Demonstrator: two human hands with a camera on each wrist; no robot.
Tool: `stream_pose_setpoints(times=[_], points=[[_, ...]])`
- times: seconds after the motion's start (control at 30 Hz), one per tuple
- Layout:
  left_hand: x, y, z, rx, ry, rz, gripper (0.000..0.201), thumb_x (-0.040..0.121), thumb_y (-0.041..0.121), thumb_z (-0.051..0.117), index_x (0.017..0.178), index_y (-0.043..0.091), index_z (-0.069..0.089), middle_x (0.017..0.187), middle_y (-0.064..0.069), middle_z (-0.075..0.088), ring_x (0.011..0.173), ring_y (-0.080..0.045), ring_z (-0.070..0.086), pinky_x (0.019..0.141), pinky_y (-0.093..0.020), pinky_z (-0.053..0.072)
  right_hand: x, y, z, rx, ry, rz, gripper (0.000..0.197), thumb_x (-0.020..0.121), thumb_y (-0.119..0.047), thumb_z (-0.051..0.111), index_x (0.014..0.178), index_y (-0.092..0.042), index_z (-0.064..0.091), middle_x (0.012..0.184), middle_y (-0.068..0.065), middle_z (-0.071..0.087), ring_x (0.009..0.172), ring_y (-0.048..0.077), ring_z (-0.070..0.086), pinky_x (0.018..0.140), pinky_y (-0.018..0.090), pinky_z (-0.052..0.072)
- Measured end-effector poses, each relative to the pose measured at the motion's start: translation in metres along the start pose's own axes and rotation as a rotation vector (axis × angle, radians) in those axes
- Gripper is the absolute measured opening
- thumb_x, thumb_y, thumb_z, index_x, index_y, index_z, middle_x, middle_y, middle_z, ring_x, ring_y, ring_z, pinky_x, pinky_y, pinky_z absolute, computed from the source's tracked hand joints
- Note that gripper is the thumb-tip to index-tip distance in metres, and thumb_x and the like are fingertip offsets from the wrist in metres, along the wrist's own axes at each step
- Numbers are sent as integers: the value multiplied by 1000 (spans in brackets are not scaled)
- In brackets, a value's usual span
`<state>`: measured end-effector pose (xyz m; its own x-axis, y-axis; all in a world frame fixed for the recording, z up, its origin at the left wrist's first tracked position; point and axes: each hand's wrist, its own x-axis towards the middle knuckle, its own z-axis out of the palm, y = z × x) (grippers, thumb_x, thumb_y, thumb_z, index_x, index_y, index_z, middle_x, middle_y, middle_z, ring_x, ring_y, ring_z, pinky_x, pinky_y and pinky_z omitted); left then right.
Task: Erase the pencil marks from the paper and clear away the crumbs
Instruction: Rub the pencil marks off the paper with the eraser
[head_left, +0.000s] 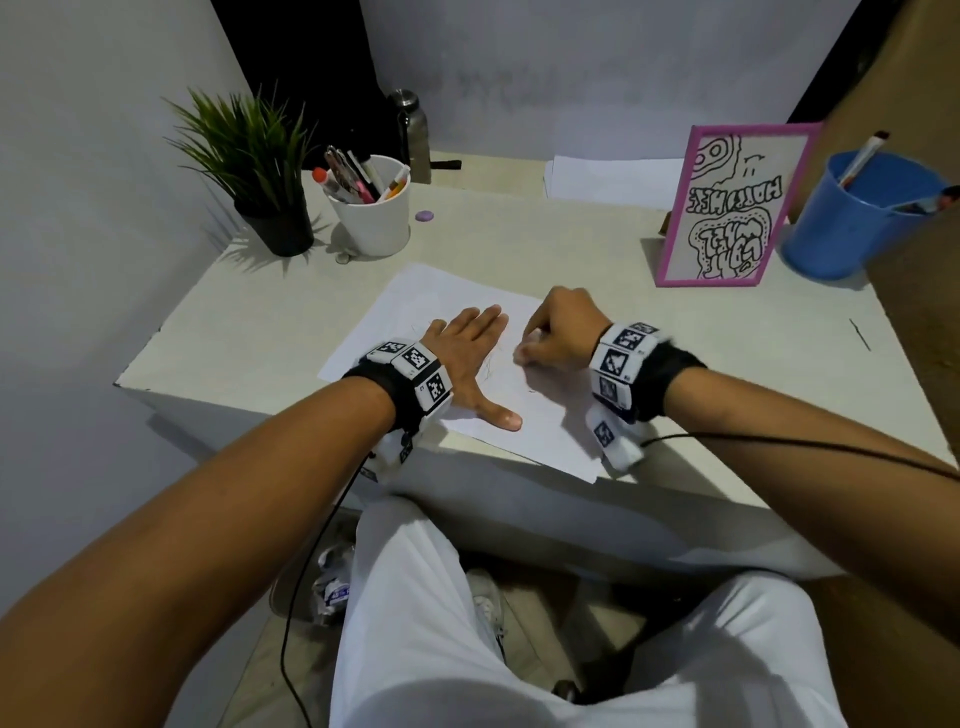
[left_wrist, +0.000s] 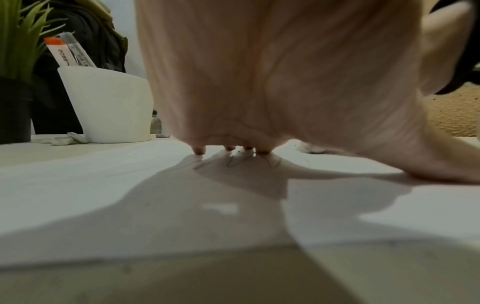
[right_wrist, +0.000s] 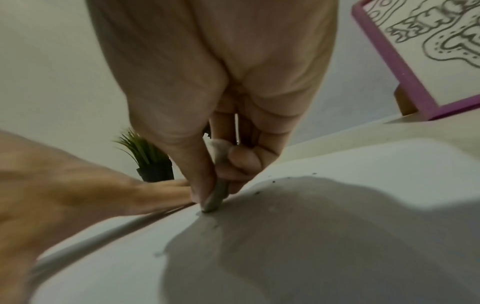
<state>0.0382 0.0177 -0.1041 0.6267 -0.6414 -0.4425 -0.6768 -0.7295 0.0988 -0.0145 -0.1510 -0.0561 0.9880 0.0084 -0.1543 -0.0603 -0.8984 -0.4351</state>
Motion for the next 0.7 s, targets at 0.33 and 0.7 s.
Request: stream_pose_setpoints(times=[0.33, 0.7], points=[[-1, 4, 1, -14, 8, -26, 151, 41, 100, 46, 151, 23, -22, 159, 6, -26, 148, -20, -19, 117, -52, -3, 7, -1, 1, 48, 56, 88, 15, 72, -20, 75, 77, -6, 80, 73, 9, 75, 72, 22, 70, 64, 27, 56], [-7, 1, -8, -70, 10, -8, 141, 51, 93, 54, 154, 25, -14, 161, 8, -20, 149, -19, -14, 120, -50, 0, -2, 7, 3, -2, -40, -7, 16, 73, -25, 81, 81, -11, 82, 77, 4, 77, 76, 16, 69, 66, 25, 52]])
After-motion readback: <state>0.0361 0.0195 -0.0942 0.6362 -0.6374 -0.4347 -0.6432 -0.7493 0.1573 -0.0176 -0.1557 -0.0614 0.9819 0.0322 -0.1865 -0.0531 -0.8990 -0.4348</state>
